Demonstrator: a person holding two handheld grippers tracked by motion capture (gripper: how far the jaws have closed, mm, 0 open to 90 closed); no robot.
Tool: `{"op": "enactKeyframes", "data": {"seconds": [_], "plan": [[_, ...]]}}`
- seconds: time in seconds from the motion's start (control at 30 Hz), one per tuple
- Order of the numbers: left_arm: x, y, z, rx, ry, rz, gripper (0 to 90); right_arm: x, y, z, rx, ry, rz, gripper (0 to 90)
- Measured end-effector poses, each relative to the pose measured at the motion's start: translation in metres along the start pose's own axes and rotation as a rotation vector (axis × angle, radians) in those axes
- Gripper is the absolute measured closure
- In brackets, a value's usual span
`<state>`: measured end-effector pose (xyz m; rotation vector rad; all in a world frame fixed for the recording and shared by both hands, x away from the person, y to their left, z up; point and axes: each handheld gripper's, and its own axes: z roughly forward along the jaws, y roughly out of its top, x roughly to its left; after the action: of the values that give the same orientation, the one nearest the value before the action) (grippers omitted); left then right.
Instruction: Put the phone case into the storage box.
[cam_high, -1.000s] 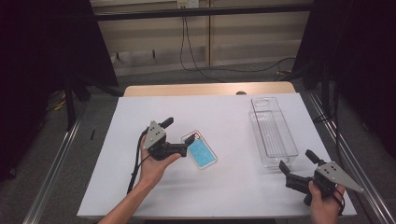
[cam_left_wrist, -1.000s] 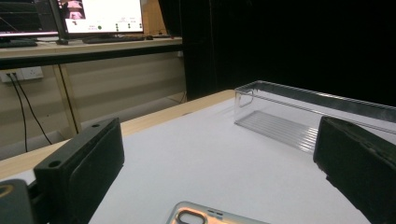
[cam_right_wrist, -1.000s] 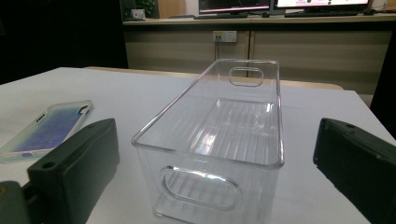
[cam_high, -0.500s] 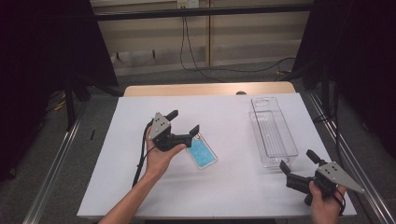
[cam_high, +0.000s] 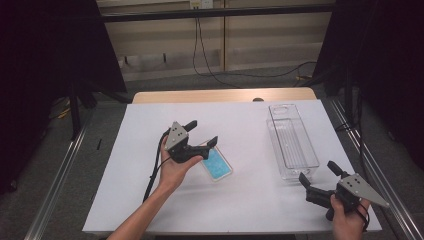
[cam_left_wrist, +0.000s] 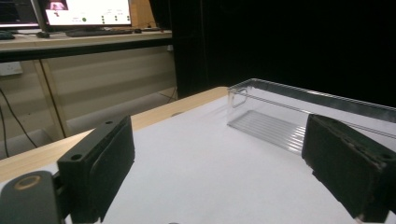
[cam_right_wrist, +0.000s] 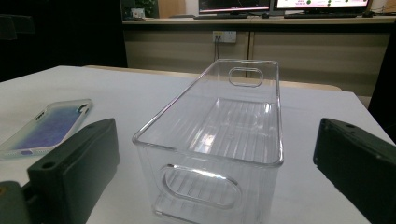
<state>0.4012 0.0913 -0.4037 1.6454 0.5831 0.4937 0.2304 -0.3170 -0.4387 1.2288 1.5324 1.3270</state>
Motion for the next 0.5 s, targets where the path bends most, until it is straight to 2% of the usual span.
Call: {"op": "enactKeyframes", "data": {"seconds": [0.07,0.13,0.2,0.3,0.37,0.43,0.47,0.5], "plan": [[-0.002,0.001,0.002,-0.009,-0.002,0.001,10.9,0.0,0.0,0.0,0.001,0.0,-0.002,0.2],[-0.003,0.003,0.004,-0.006,-0.012,0.014,15.7,0.0,0.0,0.0,0.005,0.0,0.002,0.2],[-0.004,0.006,0.007,-0.012,-0.011,0.013,14.8,-0.001,0.0,0.0,-0.001,0.001,-0.003,0.2],[-0.005,0.011,0.013,0.004,-0.026,0.02,16.4,-0.001,0.0,0.0,-0.001,-0.001,0.001,0.2],[-0.006,0.012,0.016,0.001,-0.04,0.012,19.4,-0.001,0.0,0.0,-0.001,0.001,-0.003,0.2],[-0.006,0.01,0.018,0.004,-0.05,-0.013,26.4,0.0,0.0,0.0,-0.001,0.001,-0.002,0.2],[-0.006,0.008,0.02,0.011,-0.051,-0.03,26.9,0.0,0.0,0.0,-0.001,0.002,-0.001,0.1],[-0.006,0.008,0.021,0.024,-0.053,-0.02,29.0,0.0,0.0,0.0,0.0,0.001,-0.003,0.2]]}}
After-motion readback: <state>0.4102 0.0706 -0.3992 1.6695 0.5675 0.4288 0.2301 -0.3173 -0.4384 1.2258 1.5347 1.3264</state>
